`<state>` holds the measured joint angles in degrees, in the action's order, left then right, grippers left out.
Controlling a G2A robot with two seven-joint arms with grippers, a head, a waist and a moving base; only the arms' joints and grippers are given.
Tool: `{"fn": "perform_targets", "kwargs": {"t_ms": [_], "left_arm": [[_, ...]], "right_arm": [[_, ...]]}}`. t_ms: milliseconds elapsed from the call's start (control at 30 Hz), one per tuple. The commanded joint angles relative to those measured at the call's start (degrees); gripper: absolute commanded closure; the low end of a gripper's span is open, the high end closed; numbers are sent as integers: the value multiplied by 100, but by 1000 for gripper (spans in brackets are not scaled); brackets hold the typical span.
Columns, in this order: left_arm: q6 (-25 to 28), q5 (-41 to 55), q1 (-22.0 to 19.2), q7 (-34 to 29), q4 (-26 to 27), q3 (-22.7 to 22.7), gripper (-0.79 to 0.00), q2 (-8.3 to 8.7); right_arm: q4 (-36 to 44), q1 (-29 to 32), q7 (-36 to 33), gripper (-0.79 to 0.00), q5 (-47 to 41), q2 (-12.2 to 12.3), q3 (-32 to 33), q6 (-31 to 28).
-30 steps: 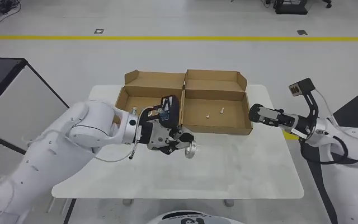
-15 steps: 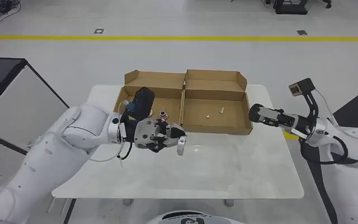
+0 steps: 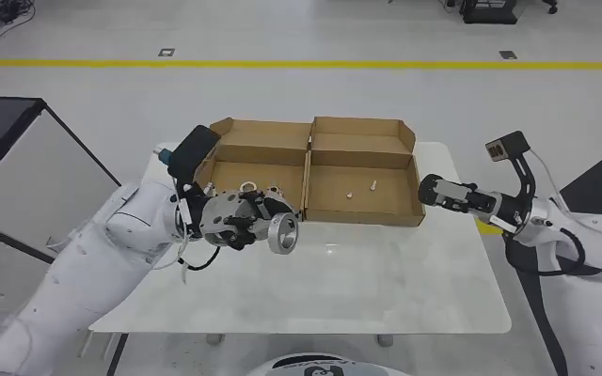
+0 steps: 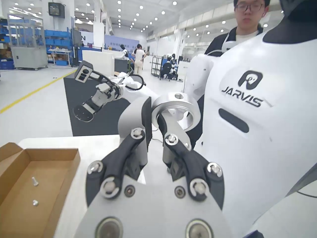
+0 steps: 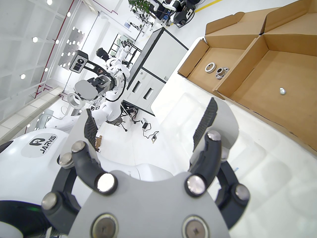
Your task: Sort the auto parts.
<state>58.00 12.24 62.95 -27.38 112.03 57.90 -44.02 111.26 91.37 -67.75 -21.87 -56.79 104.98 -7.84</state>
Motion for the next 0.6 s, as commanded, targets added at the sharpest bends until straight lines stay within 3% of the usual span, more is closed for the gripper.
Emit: {"fn": "perform_targets", "kwargs": {"t_ms": [0,267,467,567], "left_arm": [[0,229,13,-60,12,30,0,-36],[0,1201,80,-738,321,322,0,-329],[0,2351,274,-1773,375,851,0,-734],[0,2651,375,-1892,359,1092,0,-959]], "right_arm": [[0,0,0,-785,0,0,0,0],[0,0,0,-785,0,0,0,0],[0,0,0,-785,0,0,0,0],[0,0,0,-785,0,0,0,0]]}}
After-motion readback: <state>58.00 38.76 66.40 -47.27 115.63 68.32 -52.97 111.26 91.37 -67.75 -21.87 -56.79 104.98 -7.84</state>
